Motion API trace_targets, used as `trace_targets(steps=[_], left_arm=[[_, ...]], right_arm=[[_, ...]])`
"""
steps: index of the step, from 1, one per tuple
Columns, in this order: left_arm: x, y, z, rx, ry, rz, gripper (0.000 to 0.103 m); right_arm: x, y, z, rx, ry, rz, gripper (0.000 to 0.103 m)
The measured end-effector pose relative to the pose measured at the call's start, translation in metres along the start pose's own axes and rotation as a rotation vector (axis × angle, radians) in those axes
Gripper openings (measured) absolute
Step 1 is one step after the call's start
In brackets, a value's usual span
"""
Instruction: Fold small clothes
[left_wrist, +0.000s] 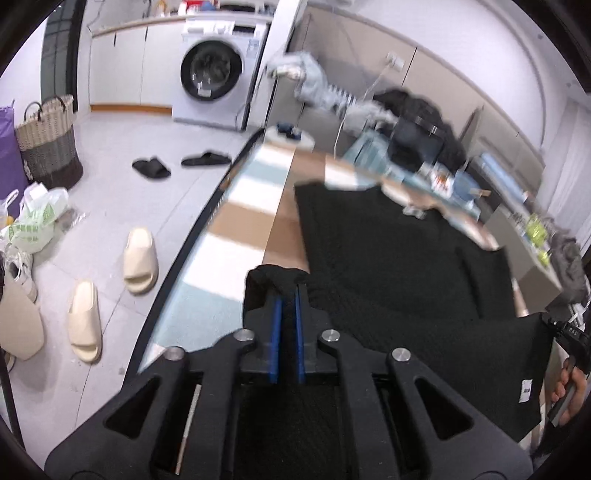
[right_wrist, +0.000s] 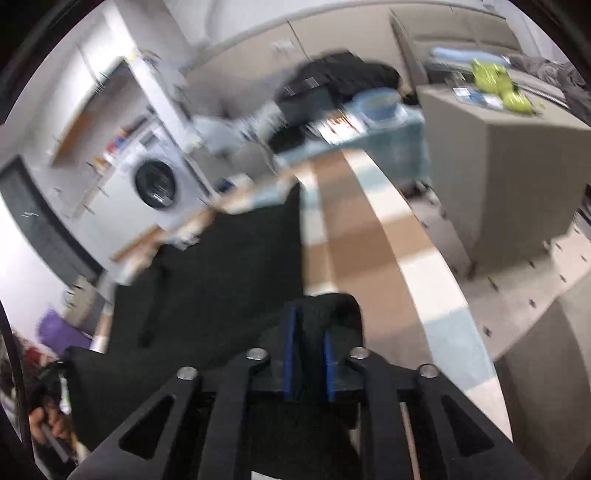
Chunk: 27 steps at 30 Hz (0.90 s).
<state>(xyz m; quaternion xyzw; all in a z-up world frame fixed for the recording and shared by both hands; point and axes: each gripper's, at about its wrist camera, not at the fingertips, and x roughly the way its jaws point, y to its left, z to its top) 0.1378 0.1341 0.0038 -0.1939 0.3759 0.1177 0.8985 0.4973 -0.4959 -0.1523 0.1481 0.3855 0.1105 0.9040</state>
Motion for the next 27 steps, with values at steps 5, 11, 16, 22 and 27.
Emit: trace_targets(steps=[5,11,16,22,27], left_arm=[[0.014,0.009,-0.018,-0.021,0.05,-0.01,0.054],[0.055,0.001,-0.025,-0.021,0.123,-0.013,0.058],[0.071,-0.025,-0.027,0.063,0.118,-0.014,0.015],[0.06,-0.033,-0.039,0.133,0.112,-0.01,0.013],[0.033,-0.021,-0.062,0.141,0.113,-0.012,0.013]], right_arm=[[-0.003,-0.025,-0.017,0.0,0.039,0.003,0.063],[0.018,-0.015,-0.017,-0.073,0.103,0.076,0.063],[0.04,0.014,-0.019,-0.158,0.127,0.075,0.03],[0.035,0.019,-0.031,-0.201,0.152,0.08,0.025],[0.017,0.016,-0.051,-0.215,0.17,0.097,0.025]])
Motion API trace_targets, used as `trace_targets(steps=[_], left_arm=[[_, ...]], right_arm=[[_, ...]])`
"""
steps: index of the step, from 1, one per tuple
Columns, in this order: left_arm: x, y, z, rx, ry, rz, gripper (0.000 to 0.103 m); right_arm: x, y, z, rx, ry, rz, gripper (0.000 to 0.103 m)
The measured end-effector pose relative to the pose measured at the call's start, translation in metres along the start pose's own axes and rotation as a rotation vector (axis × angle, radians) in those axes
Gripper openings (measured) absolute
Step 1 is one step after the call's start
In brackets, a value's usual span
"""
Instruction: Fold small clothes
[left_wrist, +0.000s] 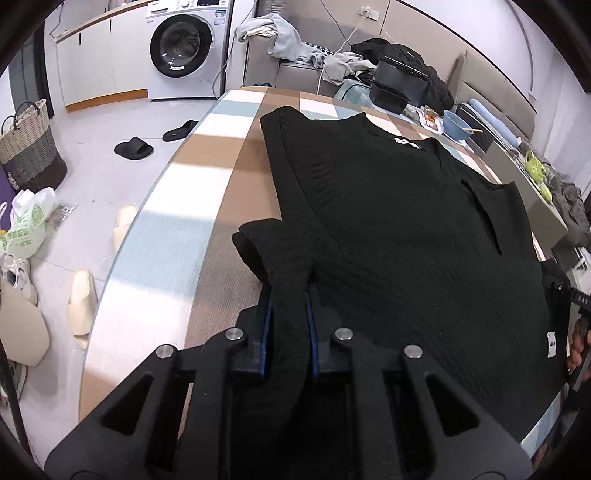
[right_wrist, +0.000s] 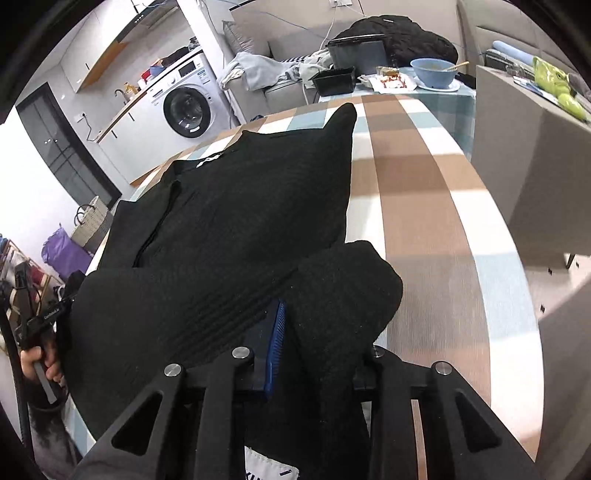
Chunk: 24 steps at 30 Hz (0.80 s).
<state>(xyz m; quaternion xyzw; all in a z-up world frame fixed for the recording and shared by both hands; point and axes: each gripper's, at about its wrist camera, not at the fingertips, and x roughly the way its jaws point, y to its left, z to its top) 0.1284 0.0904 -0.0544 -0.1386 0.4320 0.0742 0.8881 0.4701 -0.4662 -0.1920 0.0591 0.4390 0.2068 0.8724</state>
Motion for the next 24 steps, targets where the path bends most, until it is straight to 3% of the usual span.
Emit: trace_targets(steps=[7,8,10,12,18,19,21,22,24], left_arm=[[-0.053,0.026,-0.059,-0.07,-0.017,-0.018,0.014],[-0.059,0.028,-0.063,-0.075,-0.021,-0.019,0.015],[-0.072,0.033,-0.072,-0.085,-0.037,-0.002,0.027],[-0.088,0.039,-0.077,-0.101,-0.065,0.018,0.034],[-0.113,0.05,-0.085,-0.122,-0.106,0.009,0.033],[-0.114,0.049,-0.084,-0.117,-0.107,0.009,0.024],[-0.117,0.047,-0.085,-0.116,-0.119,0.01,0.006],[-0.119,0.047,-0.085,-0.118,-0.128,0.01,0.005],[-0.128,0.046,-0.085,-0.115,-0.159,0.01,0.005]], right_arm=[[-0.035,0.002,-0.051,0.011,0.007,0.038,0.026],[-0.039,0.002,-0.055,0.011,0.001,0.034,0.031],[-0.05,0.001,-0.063,0.004,-0.013,0.014,0.04],[-0.064,-0.002,-0.069,0.007,-0.034,0.019,0.042],[-0.088,-0.004,-0.084,0.003,-0.081,0.072,0.042],[-0.088,-0.004,-0.085,0.007,-0.084,0.068,0.041],[-0.085,-0.003,-0.084,0.012,-0.089,0.049,0.025],[-0.083,-0.003,-0.084,0.017,-0.087,0.038,0.01],[-0.089,-0.003,-0.085,0.015,-0.111,0.032,0.006]])
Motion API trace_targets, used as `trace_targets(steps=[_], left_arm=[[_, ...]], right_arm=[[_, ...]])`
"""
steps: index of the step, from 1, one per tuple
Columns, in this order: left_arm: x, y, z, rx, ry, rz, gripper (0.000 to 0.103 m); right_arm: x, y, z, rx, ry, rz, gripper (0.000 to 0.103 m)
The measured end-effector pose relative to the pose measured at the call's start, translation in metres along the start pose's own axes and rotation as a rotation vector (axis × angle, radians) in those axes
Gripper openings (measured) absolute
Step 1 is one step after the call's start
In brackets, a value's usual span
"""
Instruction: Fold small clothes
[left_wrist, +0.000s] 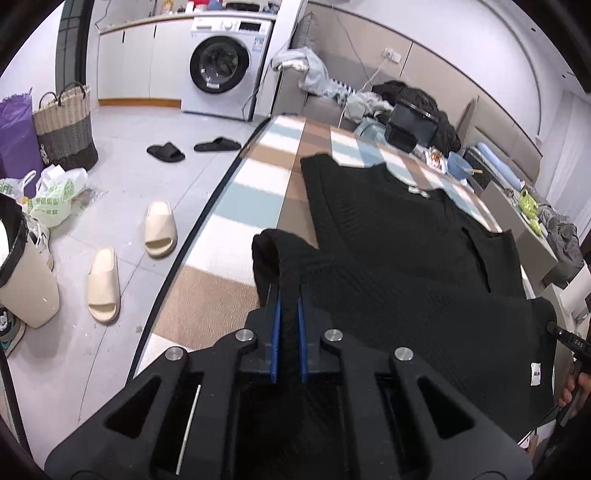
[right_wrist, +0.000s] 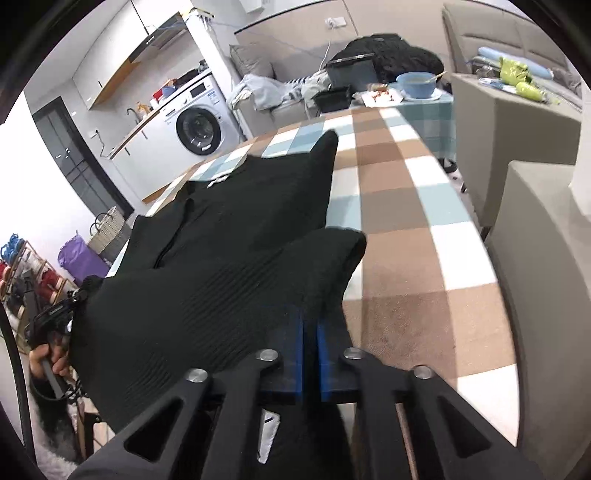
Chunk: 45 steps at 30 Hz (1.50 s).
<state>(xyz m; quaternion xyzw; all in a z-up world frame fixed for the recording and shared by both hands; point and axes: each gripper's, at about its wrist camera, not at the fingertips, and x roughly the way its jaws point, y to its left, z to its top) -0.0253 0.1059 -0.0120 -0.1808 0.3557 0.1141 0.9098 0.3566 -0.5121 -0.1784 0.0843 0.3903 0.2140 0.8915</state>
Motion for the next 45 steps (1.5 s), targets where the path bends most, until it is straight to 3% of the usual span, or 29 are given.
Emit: trace_targets(steps=[5,10,12,18,21,23,25,27,34,45], left_arm=[[-0.021,-0.005,0.015,-0.002,-0.071,-0.024,0.004],[-0.018,-0.011,0.05,0.002,-0.119,-0.022,0.004],[-0.006,-0.011,0.062,-0.009,-0.112,-0.01,0.004],[0.056,-0.007,0.07,-0.045,0.024,0.062,0.007],[0.061,-0.002,0.063,-0.074,0.057,0.058,0.02],[0.053,0.002,0.057,-0.07,0.047,0.06,0.031],[0.043,0.006,0.05,-0.071,0.033,0.078,0.054],[0.033,0.01,0.042,-0.079,0.017,0.084,0.06],[0.012,0.018,0.004,-0.08,0.068,0.067,0.062],[0.006,0.016,-0.012,-0.093,0.091,0.056,0.062]], right_arm=[[-0.034,0.003,0.016,-0.005,-0.158,0.062,0.005],[-0.032,0.01,0.054,-0.004,-0.25,0.026,0.005],[-0.013,0.009,0.066,0.009,-0.23,-0.022,0.005],[0.053,-0.015,0.073,0.107,-0.068,-0.129,0.008],[0.054,-0.028,0.066,0.143,-0.043,-0.078,0.017],[0.044,-0.034,0.057,0.146,-0.032,-0.041,0.041],[0.03,-0.041,0.042,0.167,-0.042,0.004,0.045],[0.018,-0.048,0.025,0.19,-0.014,0.032,0.046],[-0.002,-0.053,-0.025,0.207,0.032,0.047,0.05],[-0.004,-0.031,-0.021,0.113,0.01,0.086,0.049]])
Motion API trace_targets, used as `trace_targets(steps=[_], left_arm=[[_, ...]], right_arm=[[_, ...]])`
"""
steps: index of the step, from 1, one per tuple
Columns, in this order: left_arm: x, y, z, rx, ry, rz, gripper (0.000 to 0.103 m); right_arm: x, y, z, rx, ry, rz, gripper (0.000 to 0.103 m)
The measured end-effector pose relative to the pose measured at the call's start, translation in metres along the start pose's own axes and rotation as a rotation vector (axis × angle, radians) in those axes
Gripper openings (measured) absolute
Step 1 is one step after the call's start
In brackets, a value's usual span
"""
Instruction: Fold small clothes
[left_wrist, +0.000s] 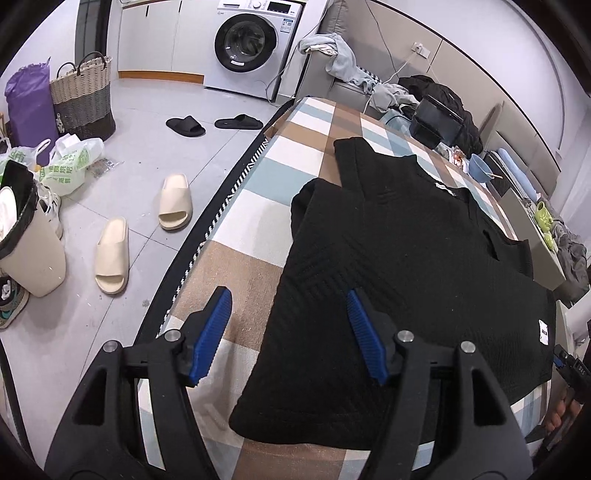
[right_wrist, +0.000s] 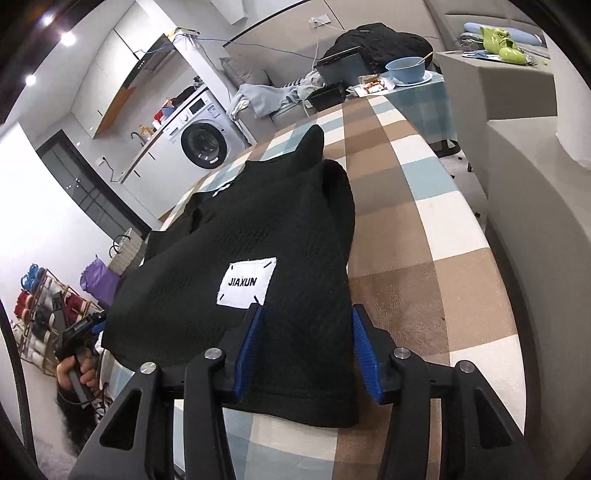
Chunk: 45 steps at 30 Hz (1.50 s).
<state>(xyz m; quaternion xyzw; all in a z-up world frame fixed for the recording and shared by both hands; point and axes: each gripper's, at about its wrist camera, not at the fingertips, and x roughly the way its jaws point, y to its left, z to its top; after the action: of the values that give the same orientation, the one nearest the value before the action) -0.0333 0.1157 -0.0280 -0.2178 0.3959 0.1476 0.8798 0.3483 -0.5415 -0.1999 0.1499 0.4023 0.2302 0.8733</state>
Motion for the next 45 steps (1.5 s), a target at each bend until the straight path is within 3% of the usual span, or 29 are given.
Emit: trace_targets(steps=[21,25,27,28,30,33,39,42,45], left_arm=[[-0.015,-0.044,-0.004,0.187,-0.039,-0.058,0.062],[-0.016,-0.05,-0.006,0.189,-0.038,-0.083,0.063],[-0.017,-0.052,-0.007,0.194,-0.045,-0.085,0.063],[-0.018,-0.053,-0.008,0.198,-0.047,-0.086,0.063],[-0.019,-0.053,-0.008,0.203,-0.045,-0.088,0.063],[-0.019,-0.051,-0.008,0.207,-0.039,-0.089,0.063],[-0.017,-0.036,-0.006,0.206,-0.023,-0.059,0.066],[-0.015,-0.027,-0.004,0.199,-0.008,-0.058,0.067],[-0.011,-0.017,-0.003,0.197,0.016,-0.06,0.068]], right_arm=[[0.002,0.011,0.0,0.021,-0.02,-0.051,0.049],[0.001,0.021,0.0,-0.025,-0.05,-0.067,0.027],[-0.001,0.024,0.0,-0.04,-0.068,-0.058,0.006],[-0.005,0.025,0.0,-0.046,-0.087,-0.032,0.005],[-0.018,0.031,0.001,-0.058,-0.165,0.056,0.005],[-0.029,0.035,0.004,-0.053,-0.209,0.155,0.005],[-0.019,0.028,0.004,-0.018,-0.151,0.101,0.005],[-0.015,0.02,0.004,0.009,-0.104,0.051,0.015],[-0.017,0.017,0.002,0.006,-0.101,0.035,0.036]])
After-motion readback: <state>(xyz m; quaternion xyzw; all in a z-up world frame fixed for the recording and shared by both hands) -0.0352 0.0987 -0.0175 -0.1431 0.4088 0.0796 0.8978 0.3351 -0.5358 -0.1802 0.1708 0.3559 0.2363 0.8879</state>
